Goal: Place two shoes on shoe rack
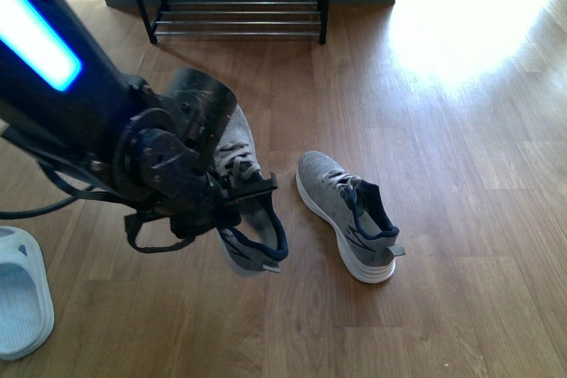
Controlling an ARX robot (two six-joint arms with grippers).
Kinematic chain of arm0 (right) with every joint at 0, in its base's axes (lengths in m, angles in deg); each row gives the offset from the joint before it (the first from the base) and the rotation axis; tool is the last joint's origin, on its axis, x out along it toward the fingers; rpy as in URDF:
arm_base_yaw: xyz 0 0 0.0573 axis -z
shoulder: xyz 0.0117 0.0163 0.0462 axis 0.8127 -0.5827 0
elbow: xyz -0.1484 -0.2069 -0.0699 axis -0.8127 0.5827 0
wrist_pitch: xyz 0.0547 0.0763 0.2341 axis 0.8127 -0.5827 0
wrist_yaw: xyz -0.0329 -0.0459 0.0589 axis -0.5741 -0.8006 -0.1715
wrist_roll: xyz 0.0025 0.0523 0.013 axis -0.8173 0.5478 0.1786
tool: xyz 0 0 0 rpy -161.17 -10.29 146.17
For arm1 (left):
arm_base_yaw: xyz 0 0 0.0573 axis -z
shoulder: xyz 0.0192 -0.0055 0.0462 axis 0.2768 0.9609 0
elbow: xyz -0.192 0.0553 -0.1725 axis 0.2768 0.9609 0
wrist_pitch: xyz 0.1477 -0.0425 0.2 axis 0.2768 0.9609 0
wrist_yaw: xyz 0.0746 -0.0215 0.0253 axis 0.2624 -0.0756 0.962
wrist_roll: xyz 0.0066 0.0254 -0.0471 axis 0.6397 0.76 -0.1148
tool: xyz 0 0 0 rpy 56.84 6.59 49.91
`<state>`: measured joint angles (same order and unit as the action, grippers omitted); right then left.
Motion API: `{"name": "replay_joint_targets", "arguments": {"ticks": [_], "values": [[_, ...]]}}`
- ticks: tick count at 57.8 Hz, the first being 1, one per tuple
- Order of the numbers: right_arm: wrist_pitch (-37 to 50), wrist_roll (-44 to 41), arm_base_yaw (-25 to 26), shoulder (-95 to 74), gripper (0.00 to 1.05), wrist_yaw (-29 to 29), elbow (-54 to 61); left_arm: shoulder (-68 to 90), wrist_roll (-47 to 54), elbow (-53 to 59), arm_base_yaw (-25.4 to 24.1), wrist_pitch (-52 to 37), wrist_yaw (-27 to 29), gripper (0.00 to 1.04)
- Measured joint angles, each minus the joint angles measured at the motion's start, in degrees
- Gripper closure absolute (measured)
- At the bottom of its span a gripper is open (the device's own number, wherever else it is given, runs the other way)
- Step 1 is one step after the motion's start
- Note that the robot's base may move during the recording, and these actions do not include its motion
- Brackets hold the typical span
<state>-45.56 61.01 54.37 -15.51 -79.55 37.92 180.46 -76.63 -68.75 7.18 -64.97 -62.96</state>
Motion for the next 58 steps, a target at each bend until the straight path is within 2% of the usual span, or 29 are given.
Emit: {"name": "replay_joint_targets", "arguments": {"ticks": [8, 15, 28, 39, 43, 49, 58], "values": [[0.0, 0.0, 0.0, 0.0, 0.09, 0.0, 0.0, -13.8, 0.2, 14.8, 0.4, -6.9, 9.9, 1.03], [0.0, 0.0, 0.0, 0.0, 0.09, 0.0, 0.0, -26.1, 0.5, 26.6, 2.7, -9.8, 22.6, 1.03], [0.0, 0.0, 0.0, 0.0, 0.09, 0.0, 0.0, -43.4, -1.2, 39.9, 11.6, -5.8, 43.6, 1.03], [0.0, 0.0, 0.0, 0.0, 0.09, 0.0, 0.0, -44.5, -0.9, 40.1, 12.2, -5.7, 44.3, 1.02], [0.0, 0.0, 0.0, 0.0, 0.09, 0.0, 0.0, -44.5, -0.9, 40.1, 12.2, -5.7, 44.5, 0.92], [0.0, 0.0, 0.0, 0.0, 0.09, 0.0, 0.0, -44.5, -0.9, 40.1, 12.2, -5.7, 44.1, 1.03], [0.0, 0.0, 0.0, 0.0, 0.09, 0.0, 0.0, -44.5, -0.7, 40.3, 12.2, -5.7, 44.4, 1.03]]}}
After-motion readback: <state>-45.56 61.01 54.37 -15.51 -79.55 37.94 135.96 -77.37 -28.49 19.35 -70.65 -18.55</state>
